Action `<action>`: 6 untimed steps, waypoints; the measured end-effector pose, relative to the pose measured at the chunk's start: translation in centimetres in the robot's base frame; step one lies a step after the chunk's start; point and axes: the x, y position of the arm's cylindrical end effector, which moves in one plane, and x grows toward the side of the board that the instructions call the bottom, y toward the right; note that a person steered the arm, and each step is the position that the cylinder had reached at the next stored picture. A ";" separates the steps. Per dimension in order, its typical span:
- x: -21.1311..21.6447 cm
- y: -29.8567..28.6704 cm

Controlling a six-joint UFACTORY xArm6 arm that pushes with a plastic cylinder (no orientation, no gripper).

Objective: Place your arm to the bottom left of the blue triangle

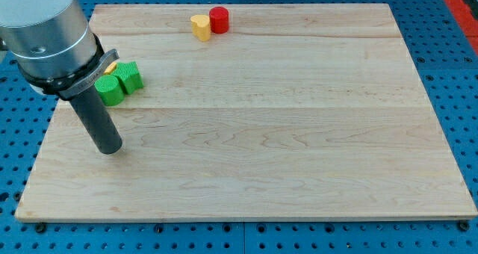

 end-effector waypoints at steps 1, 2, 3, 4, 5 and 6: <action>0.0 0.0; 0.0 0.0; -0.3 -0.1; -1.1 -0.4; -2.0 -0.4; -2.1 -0.4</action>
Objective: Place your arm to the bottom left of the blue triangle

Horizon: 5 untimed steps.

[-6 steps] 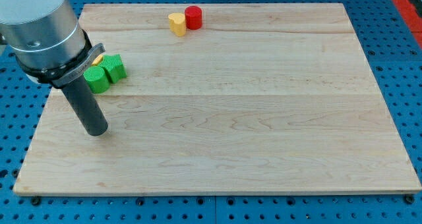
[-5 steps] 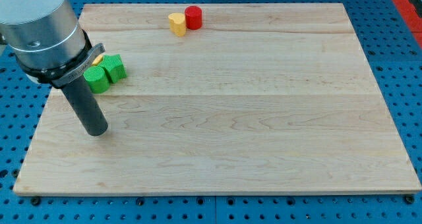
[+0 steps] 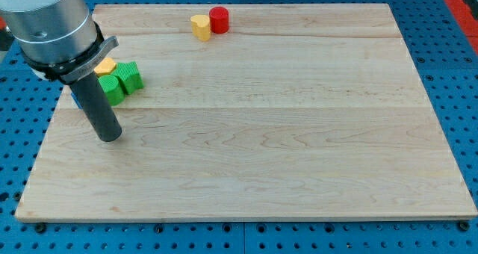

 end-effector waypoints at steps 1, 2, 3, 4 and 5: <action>0.0 0.0; 0.6 -0.6; 0.4 -3.8; -2.0 -7.1; -4.6 -7.3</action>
